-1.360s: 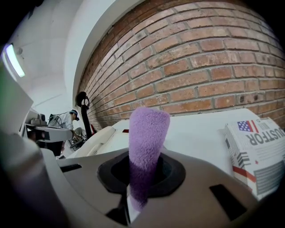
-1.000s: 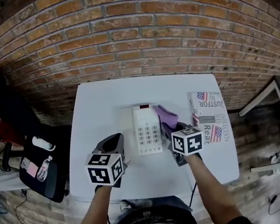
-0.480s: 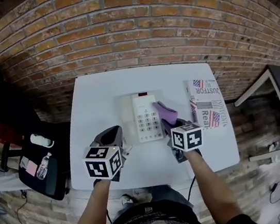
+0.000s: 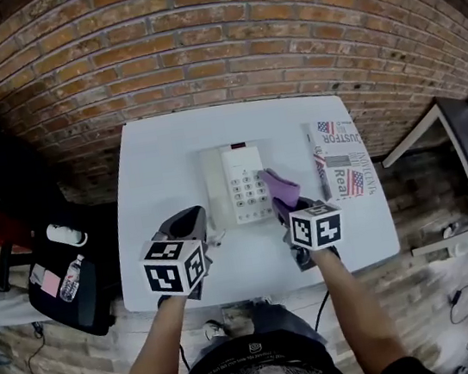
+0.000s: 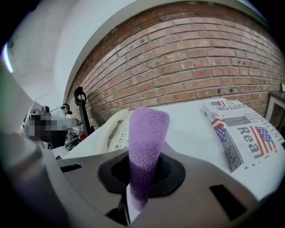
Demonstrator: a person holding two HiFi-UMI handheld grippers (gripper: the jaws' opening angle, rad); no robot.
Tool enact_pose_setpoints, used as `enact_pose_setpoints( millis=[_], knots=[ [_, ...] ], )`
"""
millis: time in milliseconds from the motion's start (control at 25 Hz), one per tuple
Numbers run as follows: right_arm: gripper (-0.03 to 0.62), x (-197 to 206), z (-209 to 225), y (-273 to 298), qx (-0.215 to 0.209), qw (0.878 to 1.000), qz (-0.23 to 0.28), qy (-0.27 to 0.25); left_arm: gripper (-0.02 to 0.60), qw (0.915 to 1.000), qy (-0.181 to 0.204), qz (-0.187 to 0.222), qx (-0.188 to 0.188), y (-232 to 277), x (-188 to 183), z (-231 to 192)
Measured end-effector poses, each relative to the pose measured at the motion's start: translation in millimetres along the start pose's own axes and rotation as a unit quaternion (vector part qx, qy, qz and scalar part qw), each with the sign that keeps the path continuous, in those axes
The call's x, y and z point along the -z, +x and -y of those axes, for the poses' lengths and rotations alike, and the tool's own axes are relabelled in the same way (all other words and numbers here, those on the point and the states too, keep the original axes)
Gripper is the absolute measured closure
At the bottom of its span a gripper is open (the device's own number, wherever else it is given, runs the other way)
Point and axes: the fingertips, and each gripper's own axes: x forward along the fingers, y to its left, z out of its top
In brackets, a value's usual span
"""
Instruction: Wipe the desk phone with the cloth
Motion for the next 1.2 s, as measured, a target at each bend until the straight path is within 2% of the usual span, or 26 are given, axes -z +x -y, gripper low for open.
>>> enact_pose_setpoints(
  millis=[320, 640, 1200],
  knots=[
    [0.548, 19.0, -13.0, -15.2, 0.019, 1.000, 0.005, 0.016, 0.577, 0.9998, 0.005, -0.001, 0.019, -16.4, 10.0, -3.0],
    [0.548, 29.5, -29.5, -21.9, 0.031, 0.997, 0.032, 0.064, 0.577, 0.9988, 0.020, -0.005, 0.044, -31.9, 19.3, 2.9],
    [0.549, 42.8, -81.9, -7.1, 0.004, 0.994, 0.049, 0.095, 0.577, 0.9971, 0.039, -0.017, 0.062, -48.6, 37.6, -6.8]
  ],
)
